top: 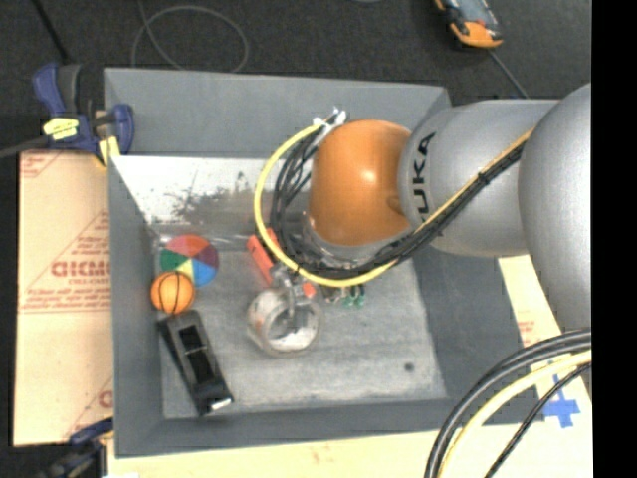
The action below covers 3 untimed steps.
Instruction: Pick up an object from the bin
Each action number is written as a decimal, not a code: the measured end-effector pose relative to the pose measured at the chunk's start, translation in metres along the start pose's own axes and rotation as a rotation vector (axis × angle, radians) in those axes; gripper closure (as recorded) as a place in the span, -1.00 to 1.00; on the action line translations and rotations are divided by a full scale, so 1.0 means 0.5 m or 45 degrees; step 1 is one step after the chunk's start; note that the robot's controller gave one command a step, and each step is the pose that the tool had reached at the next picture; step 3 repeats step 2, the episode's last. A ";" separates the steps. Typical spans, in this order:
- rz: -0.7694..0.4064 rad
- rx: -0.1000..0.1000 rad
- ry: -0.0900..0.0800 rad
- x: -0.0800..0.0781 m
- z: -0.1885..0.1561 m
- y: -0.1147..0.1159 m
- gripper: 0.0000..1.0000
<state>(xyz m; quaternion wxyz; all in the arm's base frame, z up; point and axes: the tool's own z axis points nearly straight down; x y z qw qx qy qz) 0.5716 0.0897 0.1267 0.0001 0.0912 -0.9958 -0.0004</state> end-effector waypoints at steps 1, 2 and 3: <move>-0.031 0.003 -0.002 -0.043 -0.064 -0.028 1.00; 0.003 0.000 -0.003 -0.042 -0.270 -0.037 1.00; 0.003 0.000 -0.003 -0.042 -0.270 -0.037 1.00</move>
Offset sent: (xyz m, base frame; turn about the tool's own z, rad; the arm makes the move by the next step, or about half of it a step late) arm 0.0233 -0.0141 0.1349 0.0020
